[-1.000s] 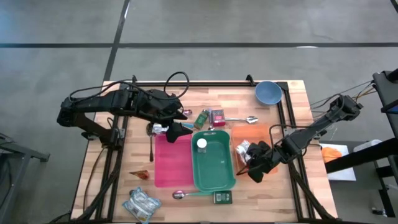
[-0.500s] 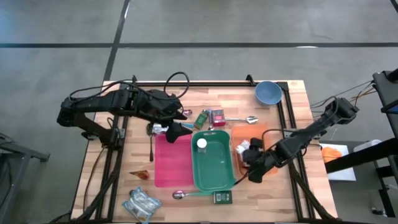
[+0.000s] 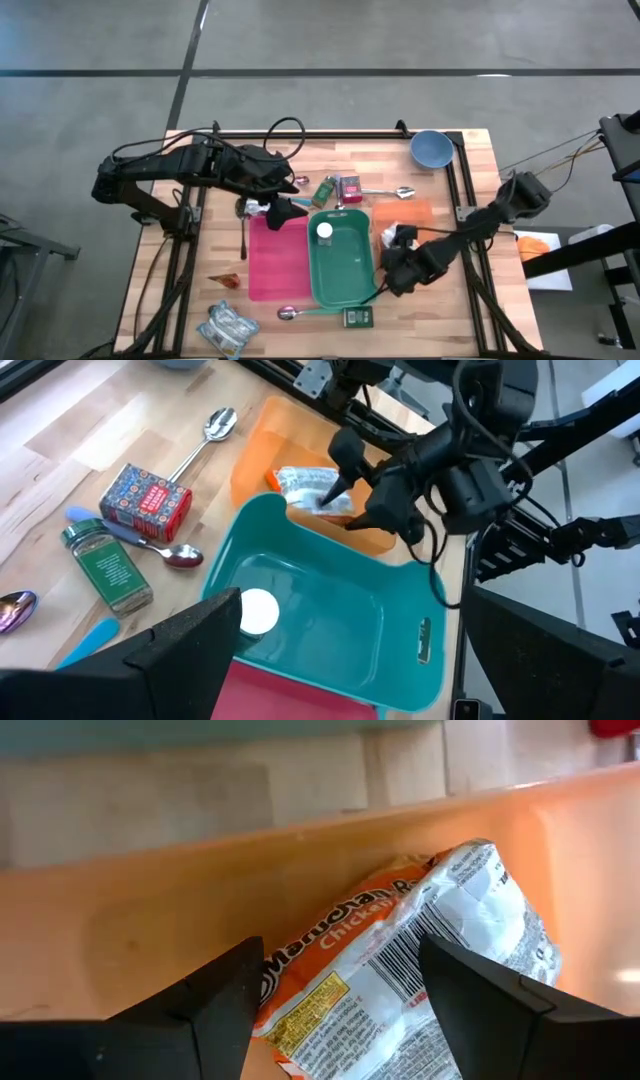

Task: Pick & Place Food Item
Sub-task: Put the orange noodle pack into the orange bin

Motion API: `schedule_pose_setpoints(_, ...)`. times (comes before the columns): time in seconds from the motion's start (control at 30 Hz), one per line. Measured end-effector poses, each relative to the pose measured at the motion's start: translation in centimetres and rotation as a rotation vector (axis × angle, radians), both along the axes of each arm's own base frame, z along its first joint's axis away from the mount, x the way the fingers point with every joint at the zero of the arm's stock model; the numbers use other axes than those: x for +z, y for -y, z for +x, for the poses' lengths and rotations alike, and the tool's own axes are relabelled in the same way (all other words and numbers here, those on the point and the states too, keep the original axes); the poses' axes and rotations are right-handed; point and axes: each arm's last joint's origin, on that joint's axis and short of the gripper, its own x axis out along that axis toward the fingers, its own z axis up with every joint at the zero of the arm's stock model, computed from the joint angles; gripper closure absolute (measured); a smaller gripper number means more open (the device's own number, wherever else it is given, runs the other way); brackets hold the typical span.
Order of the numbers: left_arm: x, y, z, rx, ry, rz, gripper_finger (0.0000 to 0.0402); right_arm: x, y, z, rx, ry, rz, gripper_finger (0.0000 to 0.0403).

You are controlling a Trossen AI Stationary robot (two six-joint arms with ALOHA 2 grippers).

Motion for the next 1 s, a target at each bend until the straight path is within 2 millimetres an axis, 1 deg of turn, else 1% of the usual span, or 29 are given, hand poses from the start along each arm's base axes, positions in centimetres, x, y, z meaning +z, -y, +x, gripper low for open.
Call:
schedule_pose_setpoints(0.07, -0.1, 0.0, -0.1, 0.0, -0.01, 0.0, 0.0022, -0.2, -0.1, 0.3, 0.001, -0.038, -0.035, 0.0154)
schedule_pose_setpoints(0.17, -0.1, 0.0, -0.1, 0.0, -0.016, 0.001, 0.0022, -0.3, -0.4, 0.7, 0.005, -0.065, -0.053, 0.0193)
schedule_pose_setpoints(0.47, -0.1, 0.0, -0.1, -0.002, -0.017, 0.003, 0.0022, -0.6, -0.4, 0.7, 0.01, -0.087, -0.06, 0.0354)
schedule_pose_setpoints(0.53, -0.1, 0.0, -0.1, -0.002, -0.017, 0.003, 0.0022, -0.4, -0.4, 0.6, 0.01, -0.085, -0.054, 0.0383)
schedule_pose_setpoints(0.67, -0.1, 0.0, -0.1, -0.002, -0.018, 0.003, 0.0022, -0.3, -0.4, 0.5, -0.013, -0.077, -0.044, 0.0391)
schedule_pose_setpoints(0.8, -0.2, 0.0, -0.1, -0.002, -0.02, 0.003, 0.0022, 0.2, -0.3, 0.4, -0.081, -0.039, -0.017, 0.0395)
schedule_pose_setpoints(1.0, -0.2, 0.0, -0.1, -0.002, -0.024, 0.003, 0.0022, 2.1, 0.0, -0.1, -0.212, 0.052, 0.067, 0.0395)
